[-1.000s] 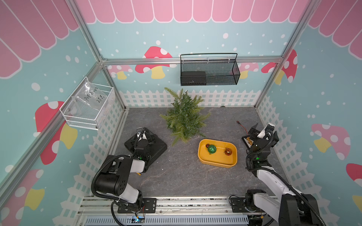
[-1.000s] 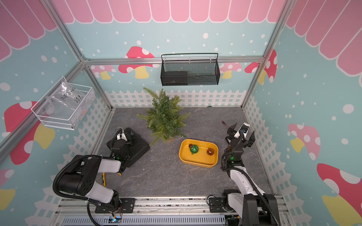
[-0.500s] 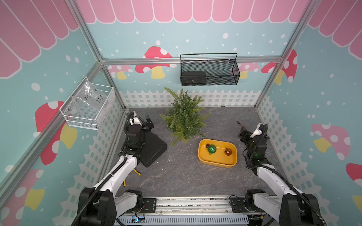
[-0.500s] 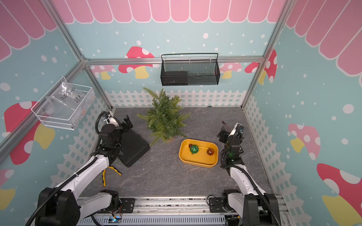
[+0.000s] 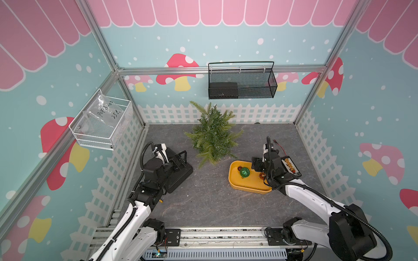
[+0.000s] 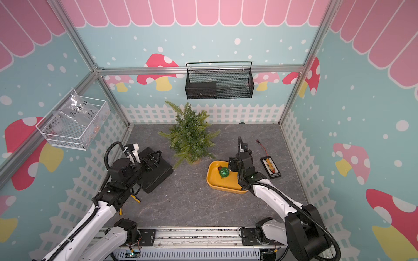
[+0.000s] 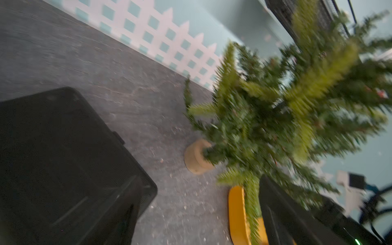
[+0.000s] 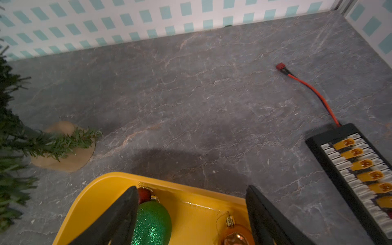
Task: Decorate the small christmas tree with ornaments
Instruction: Pick up an ornament from the container.
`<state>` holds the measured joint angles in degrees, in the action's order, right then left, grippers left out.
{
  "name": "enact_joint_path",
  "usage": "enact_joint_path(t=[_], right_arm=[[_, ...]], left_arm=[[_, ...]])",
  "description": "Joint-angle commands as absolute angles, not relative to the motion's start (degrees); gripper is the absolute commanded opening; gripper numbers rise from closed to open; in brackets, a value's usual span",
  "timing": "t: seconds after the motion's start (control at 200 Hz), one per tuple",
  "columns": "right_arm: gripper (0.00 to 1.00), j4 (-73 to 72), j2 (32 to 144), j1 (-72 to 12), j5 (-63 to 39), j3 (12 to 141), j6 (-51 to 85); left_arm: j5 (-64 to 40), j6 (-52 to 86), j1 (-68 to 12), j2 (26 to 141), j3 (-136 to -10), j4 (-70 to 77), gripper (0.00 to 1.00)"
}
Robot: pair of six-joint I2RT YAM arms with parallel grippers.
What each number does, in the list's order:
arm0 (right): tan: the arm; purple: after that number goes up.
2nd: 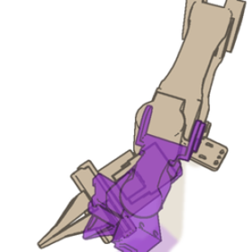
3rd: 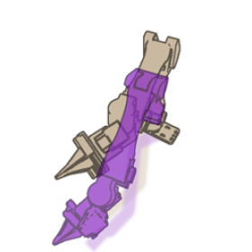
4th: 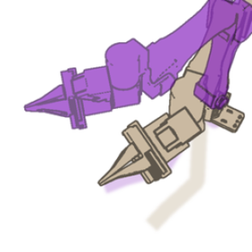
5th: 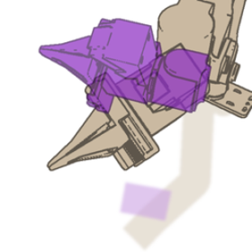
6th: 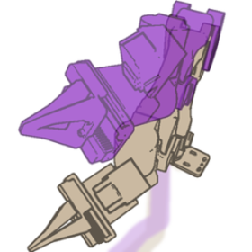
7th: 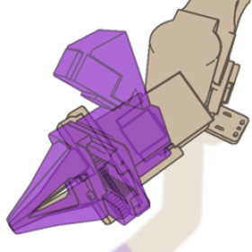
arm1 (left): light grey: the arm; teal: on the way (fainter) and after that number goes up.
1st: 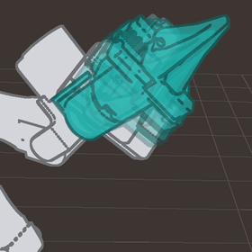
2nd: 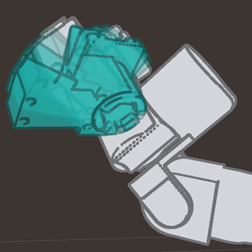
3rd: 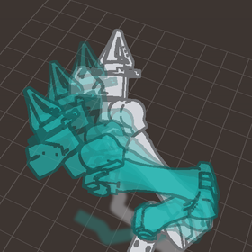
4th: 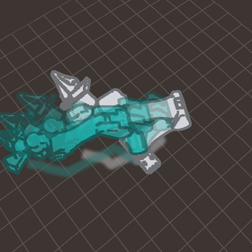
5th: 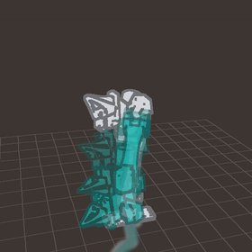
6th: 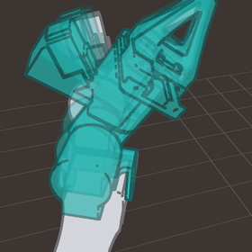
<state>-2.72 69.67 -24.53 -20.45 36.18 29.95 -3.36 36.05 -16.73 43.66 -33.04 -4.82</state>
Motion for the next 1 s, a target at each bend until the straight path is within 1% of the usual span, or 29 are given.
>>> enact_joint_path(t=[0.0, 0.055, 0.13, 0.275, 0.545, 0.675, 0.916, 0.996], right_arm=[[0.82, -1.5, 72.3, -27.1, -16.5, 36.0, 33.0], [0.84, -3.1, 73.9, -28.2, -16.5, 35.7, 33.6], [0.84, -5.2, 76.4, -29.5, -17.0, 35.8, 34.4], [0.84, -5.0, 80.9, -32.1, -15.8, 38.9, 35.2], [0.86, -0.9, 84.1, -35.4, -15.3, 41.7, 37.5], [0.84, 1.1, 87.0, -36.5, -15.4, 42.6, 37.9], [0.84, 2.5, 90.7, -37.9, -11.5, 43.3, 38.6], [0.81, 2.4, 91.6, -37.9, -11.0, 43.3, 38.6]], left_arm=[[2.1, 38.7, -23.9, 41.1, -30.9, -11.6, 0.88], [4.4, 38.8, -28.1, 41.2, -30.7, -11.3, 0.88], [6.2, 38.7, -31.8, 42.6, -31.0, -10.7, 0.87], [6.9, 37.5, -35.0, 46.5, -33.2, -10.4, 0.87], [6.5, 37.5, -35.6, 48.0, -33.4, -8.6, 0.87], [6.4, 38.0, -35.7, 48.0, -32.7, -8.3, 0.87], [6.2, 38.3, -35.7, 48.3, -32.5, -8.1, 0.87], [6.2, 38.4, -35.7, 48.1, -32.4, -8.1, 0.87]])
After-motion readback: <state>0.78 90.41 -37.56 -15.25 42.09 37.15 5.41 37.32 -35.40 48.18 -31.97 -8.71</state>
